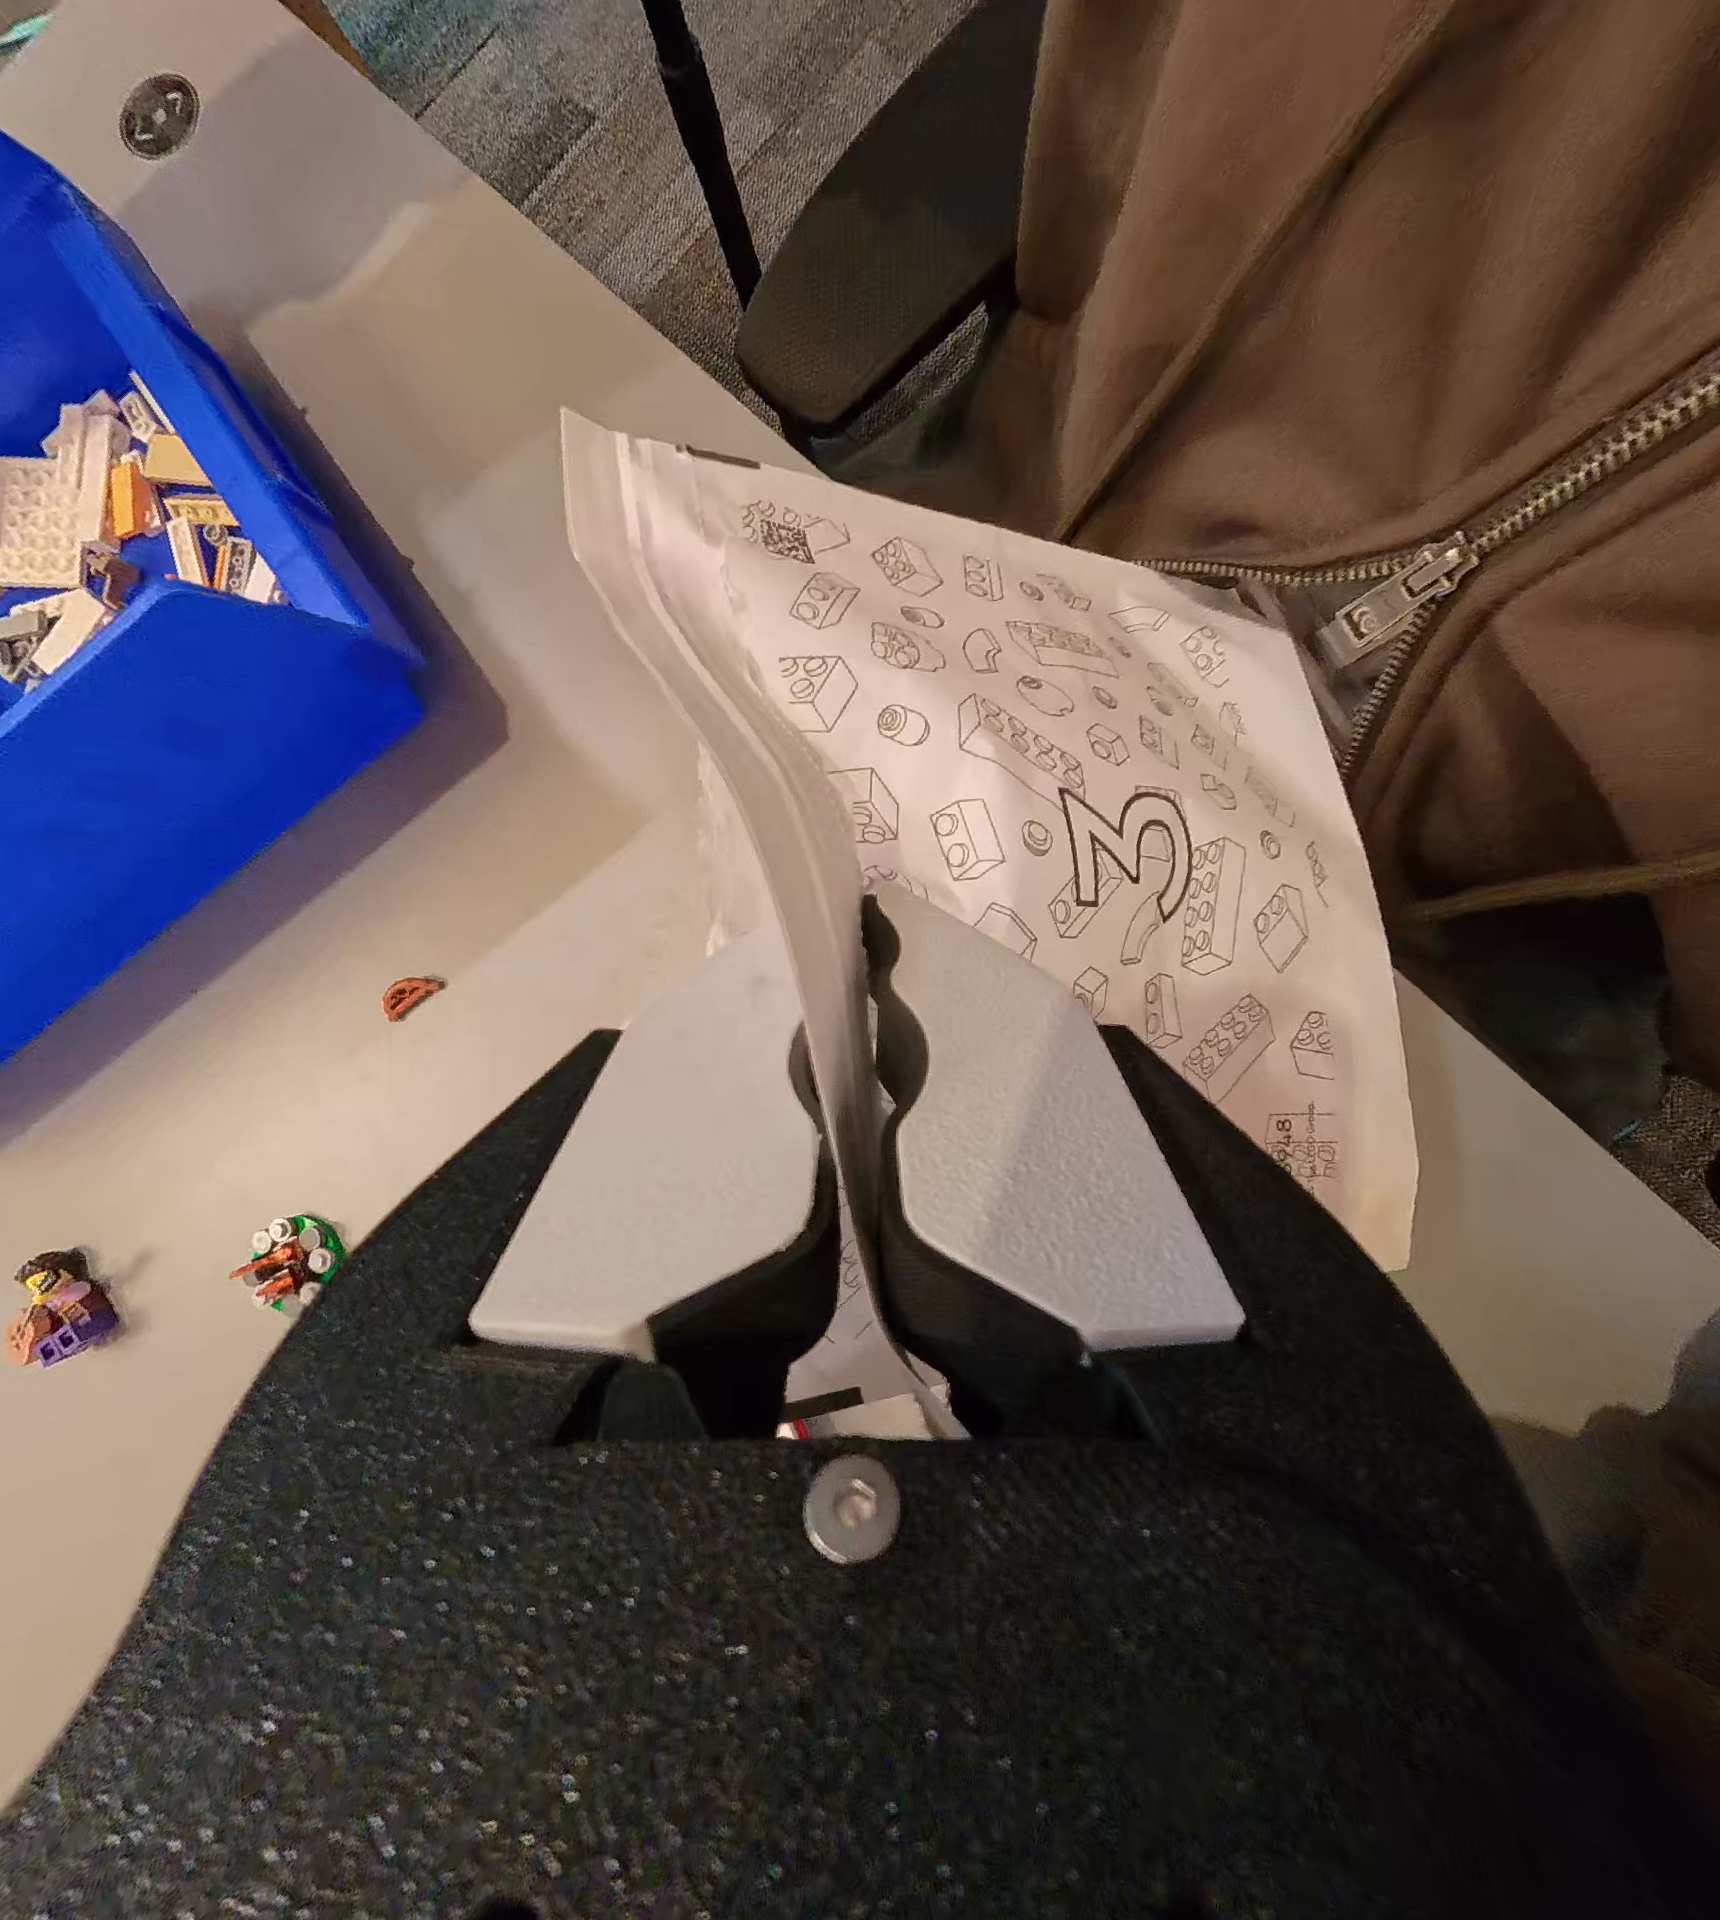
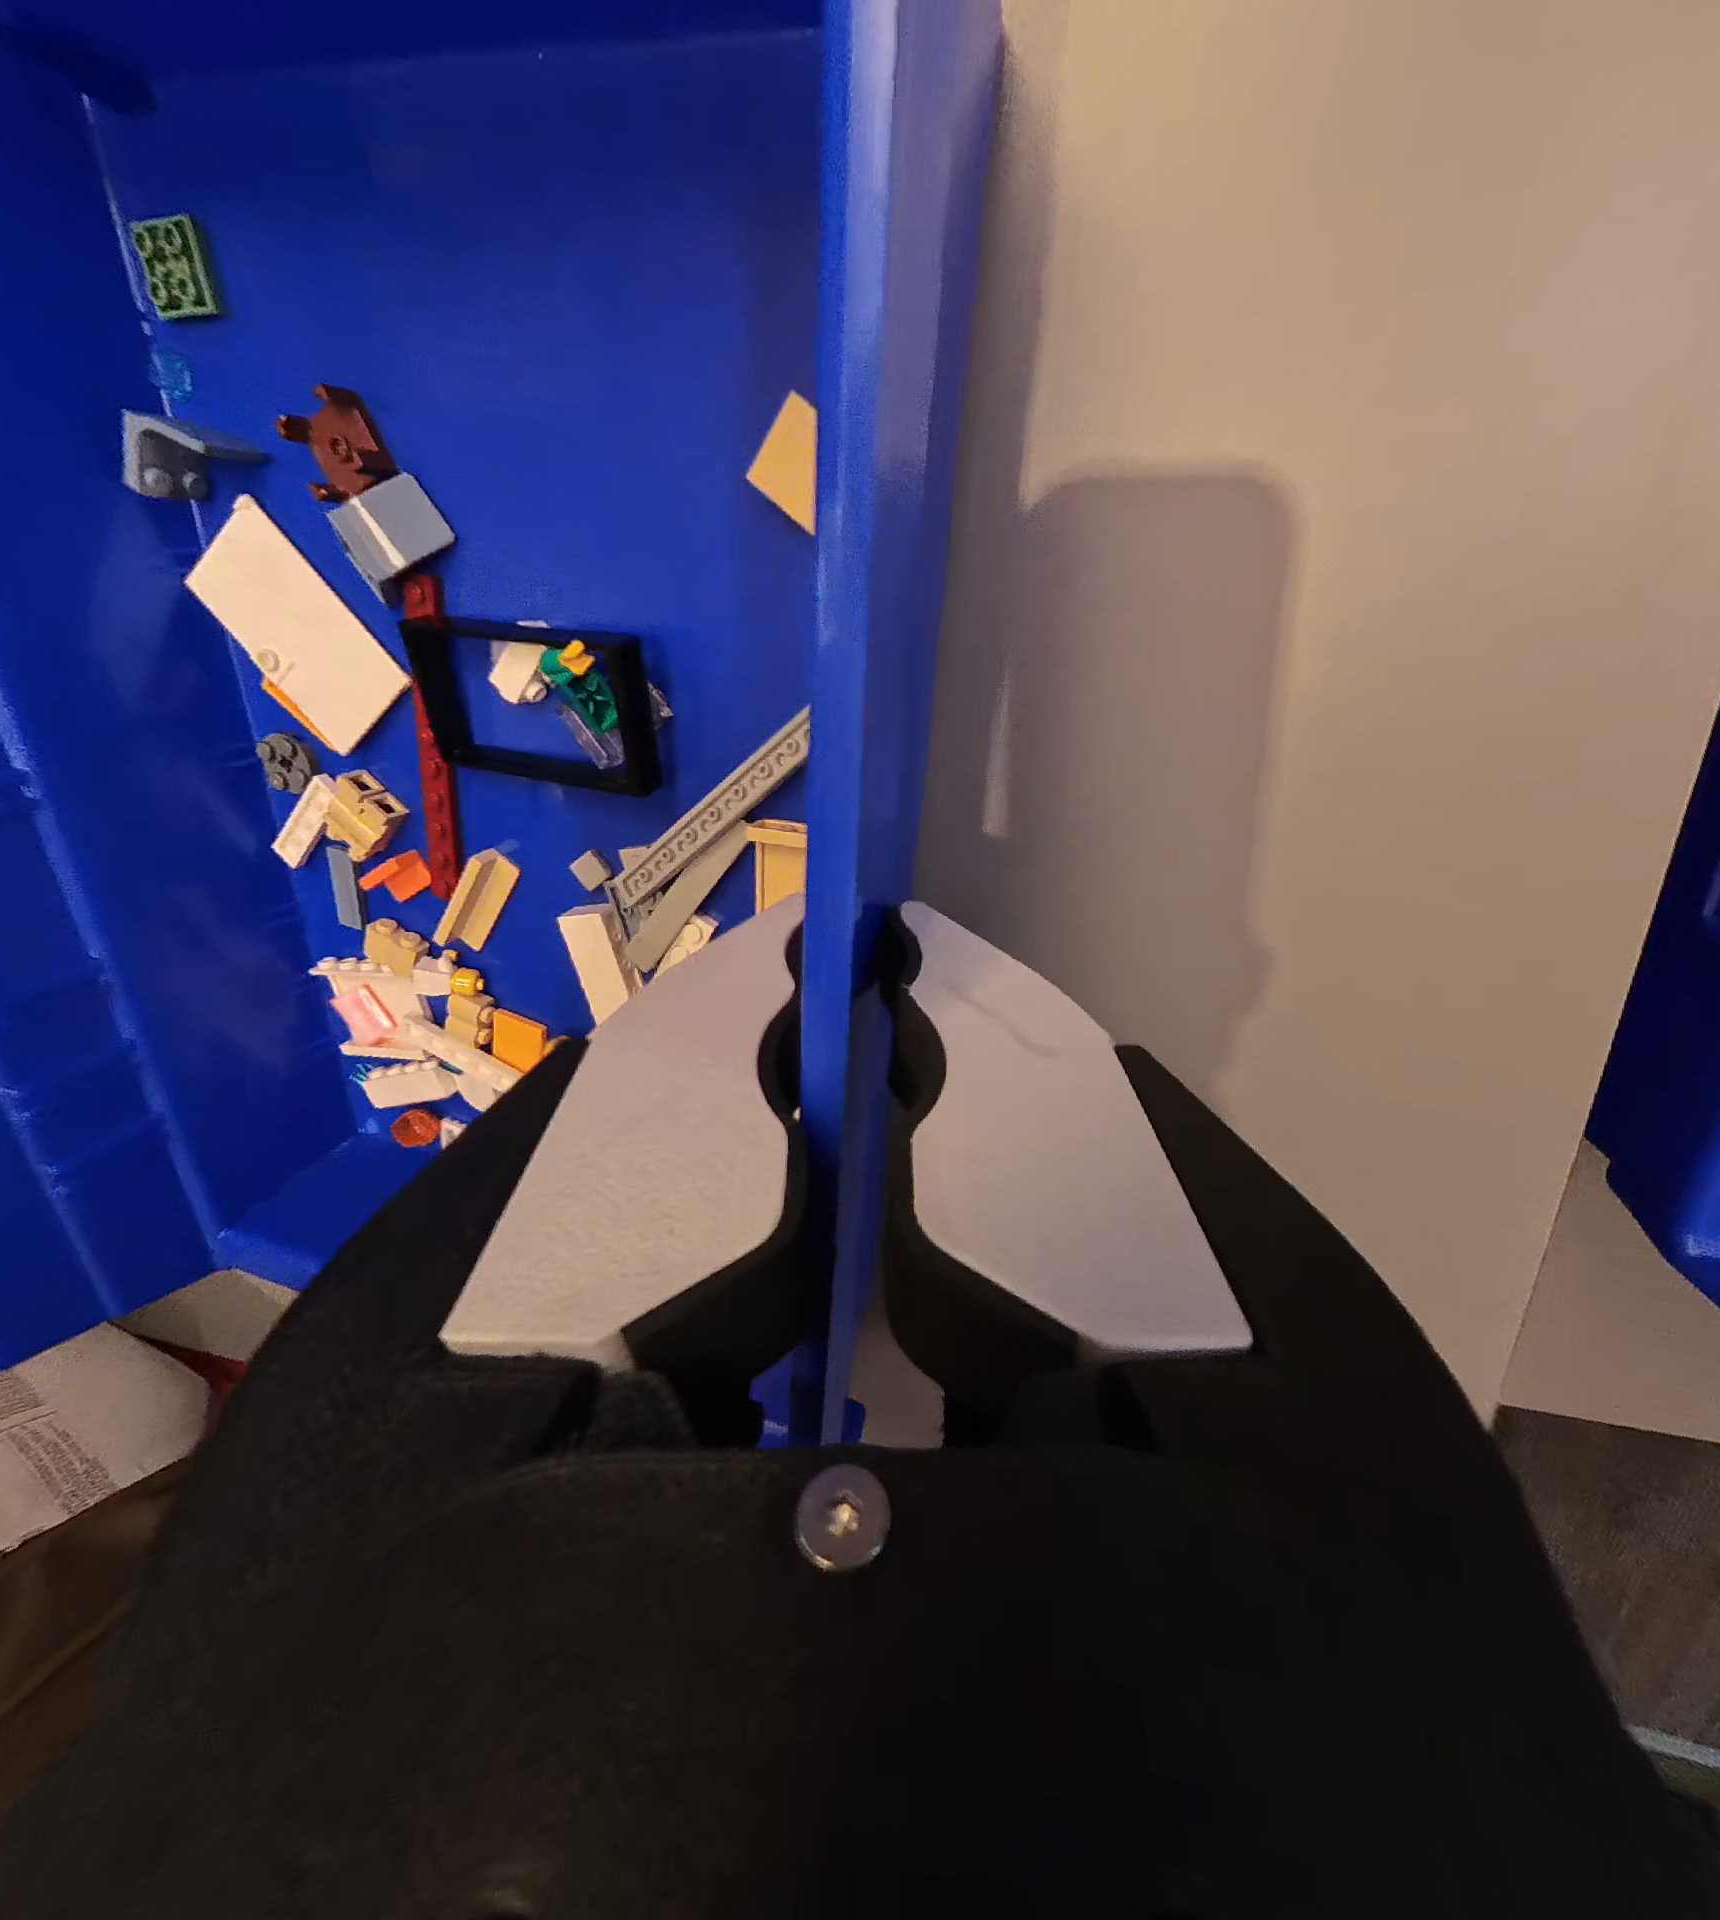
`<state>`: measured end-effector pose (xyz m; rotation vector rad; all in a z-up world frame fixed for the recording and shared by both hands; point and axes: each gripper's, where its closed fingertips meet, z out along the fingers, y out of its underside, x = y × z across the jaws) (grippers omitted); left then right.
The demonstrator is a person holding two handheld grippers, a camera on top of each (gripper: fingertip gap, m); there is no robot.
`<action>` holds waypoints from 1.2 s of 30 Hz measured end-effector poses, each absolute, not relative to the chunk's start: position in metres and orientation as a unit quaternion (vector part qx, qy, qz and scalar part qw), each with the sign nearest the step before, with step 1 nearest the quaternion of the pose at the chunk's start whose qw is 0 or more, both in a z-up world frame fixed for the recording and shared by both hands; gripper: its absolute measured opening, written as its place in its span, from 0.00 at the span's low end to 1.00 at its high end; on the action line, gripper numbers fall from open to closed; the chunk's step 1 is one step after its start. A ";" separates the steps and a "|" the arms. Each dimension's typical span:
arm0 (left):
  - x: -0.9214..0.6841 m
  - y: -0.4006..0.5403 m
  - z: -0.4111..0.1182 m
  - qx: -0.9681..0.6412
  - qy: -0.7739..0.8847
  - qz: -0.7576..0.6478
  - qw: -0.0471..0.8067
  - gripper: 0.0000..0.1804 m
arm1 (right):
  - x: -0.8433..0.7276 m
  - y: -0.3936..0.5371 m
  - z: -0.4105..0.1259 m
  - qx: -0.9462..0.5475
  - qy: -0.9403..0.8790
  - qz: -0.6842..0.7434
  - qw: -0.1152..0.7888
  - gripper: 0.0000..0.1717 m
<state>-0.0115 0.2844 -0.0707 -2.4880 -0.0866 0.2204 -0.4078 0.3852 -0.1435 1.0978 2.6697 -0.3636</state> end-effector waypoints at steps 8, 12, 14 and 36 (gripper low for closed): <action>-0.015 0.273 -0.071 -0.939 -0.066 0.077 0.329 0.00 | -0.409 0.372 -0.104 0.345 0.910 -0.218 0.075 0.23; -0.018 0.268 -0.069 -0.934 -0.094 0.069 0.339 0.00 | -0.385 0.360 -0.042 0.263 0.911 -0.319 0.016 0.25; -0.022 0.266 -0.068 -0.931 -0.113 0.068 0.341 0.00 | -0.329 0.338 -0.011 0.175 0.908 -0.375 0.059 0.22; -0.040 0.304 -0.049 -0.901 -0.214 0.078 0.370 0.00 | -0.039 0.318 -0.056 -0.328 0.887 -0.181 0.271 0.05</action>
